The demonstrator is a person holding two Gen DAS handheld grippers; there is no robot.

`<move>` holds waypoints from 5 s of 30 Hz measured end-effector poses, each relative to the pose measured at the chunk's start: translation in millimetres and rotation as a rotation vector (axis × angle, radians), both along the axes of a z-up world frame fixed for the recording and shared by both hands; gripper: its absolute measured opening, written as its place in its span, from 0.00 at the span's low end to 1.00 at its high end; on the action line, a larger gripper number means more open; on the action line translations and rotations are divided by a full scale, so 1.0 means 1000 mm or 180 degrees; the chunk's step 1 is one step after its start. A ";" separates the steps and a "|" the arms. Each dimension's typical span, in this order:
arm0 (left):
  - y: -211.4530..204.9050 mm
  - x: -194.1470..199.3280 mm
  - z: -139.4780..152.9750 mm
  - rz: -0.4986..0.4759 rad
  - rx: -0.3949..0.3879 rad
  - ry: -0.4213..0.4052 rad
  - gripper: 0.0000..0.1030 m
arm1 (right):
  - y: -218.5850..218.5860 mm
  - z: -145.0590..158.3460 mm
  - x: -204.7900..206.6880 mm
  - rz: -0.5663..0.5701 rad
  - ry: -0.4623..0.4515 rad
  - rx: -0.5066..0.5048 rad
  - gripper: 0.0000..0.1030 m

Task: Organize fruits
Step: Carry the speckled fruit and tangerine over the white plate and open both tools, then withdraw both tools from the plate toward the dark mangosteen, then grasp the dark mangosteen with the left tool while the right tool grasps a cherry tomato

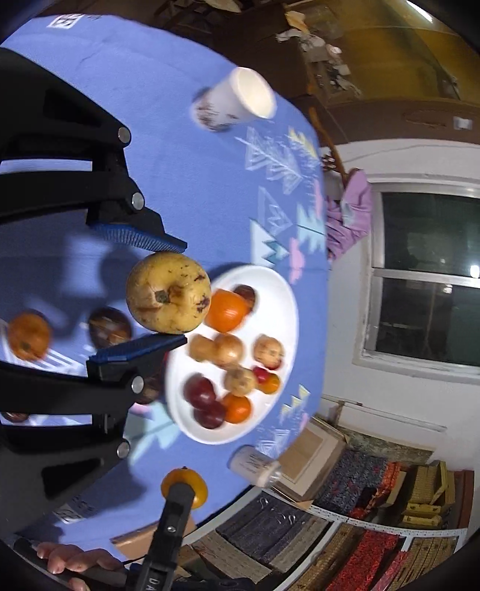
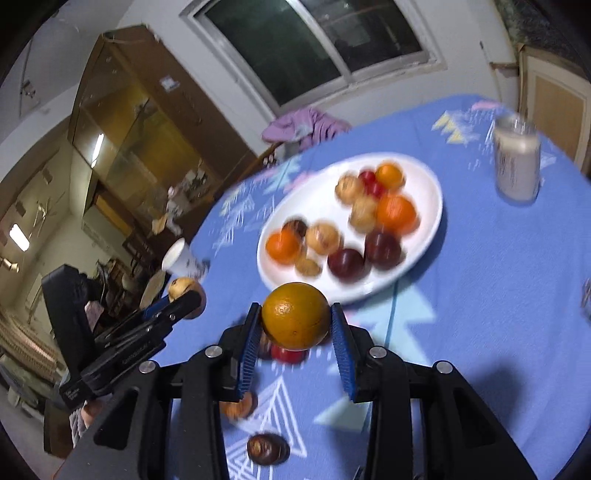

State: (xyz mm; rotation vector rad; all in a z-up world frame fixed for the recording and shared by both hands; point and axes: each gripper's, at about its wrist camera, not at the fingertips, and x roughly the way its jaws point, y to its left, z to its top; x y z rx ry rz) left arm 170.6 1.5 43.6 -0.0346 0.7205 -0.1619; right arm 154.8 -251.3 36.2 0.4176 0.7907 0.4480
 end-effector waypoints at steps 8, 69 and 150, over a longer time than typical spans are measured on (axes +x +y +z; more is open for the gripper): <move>-0.025 0.077 0.019 0.0026 -0.0170 -0.0031 0.42 | -0.003 0.030 0.066 -0.0207 -0.0182 -0.0062 0.37; -0.017 -0.012 -0.075 -0.0306 0.0536 0.0227 0.76 | -0.032 -0.041 -0.009 -0.0319 0.0369 0.0571 0.76; 0.021 0.020 -0.096 0.0025 0.0264 0.0525 0.42 | 0.079 -0.077 -0.004 0.0228 0.0540 -0.0210 0.33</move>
